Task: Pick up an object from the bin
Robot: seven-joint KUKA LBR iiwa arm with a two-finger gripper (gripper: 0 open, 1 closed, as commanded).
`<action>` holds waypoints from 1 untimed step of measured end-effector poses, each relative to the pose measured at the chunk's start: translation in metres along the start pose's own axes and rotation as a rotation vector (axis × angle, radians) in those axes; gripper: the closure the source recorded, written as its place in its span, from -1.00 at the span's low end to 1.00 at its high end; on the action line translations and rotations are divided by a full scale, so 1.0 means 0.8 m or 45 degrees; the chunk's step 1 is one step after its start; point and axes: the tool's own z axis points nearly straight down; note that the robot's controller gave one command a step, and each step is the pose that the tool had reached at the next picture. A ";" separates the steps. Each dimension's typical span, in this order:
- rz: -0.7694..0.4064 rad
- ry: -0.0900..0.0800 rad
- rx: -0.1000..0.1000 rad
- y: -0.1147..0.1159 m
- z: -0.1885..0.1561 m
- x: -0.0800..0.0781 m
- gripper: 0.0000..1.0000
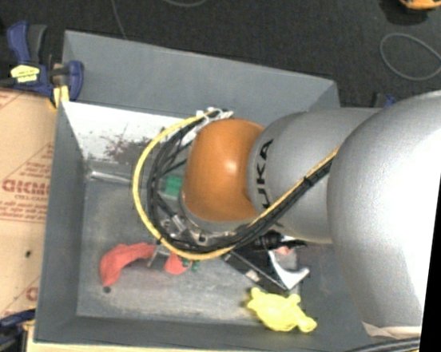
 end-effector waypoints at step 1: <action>-0.001 0.001 0.001 0.000 -0.023 0.000 1.00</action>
Offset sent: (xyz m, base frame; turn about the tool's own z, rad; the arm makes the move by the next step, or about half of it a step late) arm 0.0000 0.0002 0.0217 0.0000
